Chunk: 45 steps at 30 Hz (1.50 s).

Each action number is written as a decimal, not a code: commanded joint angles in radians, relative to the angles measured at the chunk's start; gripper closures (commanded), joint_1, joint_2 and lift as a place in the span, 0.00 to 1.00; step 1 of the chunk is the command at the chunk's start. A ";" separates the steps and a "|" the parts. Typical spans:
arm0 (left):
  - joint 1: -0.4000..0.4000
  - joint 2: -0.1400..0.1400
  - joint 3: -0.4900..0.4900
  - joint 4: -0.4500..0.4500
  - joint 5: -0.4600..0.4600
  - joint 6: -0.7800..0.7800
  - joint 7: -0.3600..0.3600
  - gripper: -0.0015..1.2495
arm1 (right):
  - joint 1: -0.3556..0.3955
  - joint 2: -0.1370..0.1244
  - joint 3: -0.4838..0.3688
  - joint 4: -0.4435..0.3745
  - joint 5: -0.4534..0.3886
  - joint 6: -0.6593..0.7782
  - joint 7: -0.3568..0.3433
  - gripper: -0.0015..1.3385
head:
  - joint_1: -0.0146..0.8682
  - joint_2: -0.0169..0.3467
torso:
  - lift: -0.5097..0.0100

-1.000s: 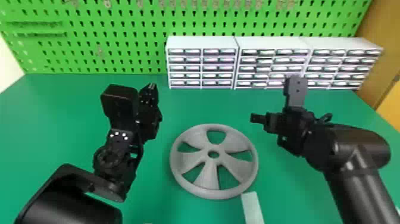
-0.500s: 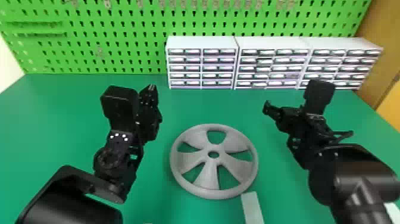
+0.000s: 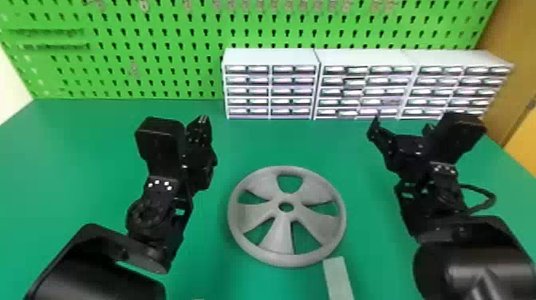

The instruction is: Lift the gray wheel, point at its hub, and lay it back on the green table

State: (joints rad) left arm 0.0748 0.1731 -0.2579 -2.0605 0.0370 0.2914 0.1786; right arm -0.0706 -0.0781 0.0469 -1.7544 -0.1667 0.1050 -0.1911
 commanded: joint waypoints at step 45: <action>0.022 -0.027 0.085 0.040 0.075 -0.052 -0.008 0.00 | 0.074 -0.011 0.045 -0.051 0.064 -0.034 -0.001 0.15 | 0.80 0.18 | 0.80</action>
State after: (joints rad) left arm 0.1056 0.1473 -0.1863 -2.0253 0.1021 0.2258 0.2028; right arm 0.0028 -0.0886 0.0920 -1.8028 -0.1052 0.0676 -0.1917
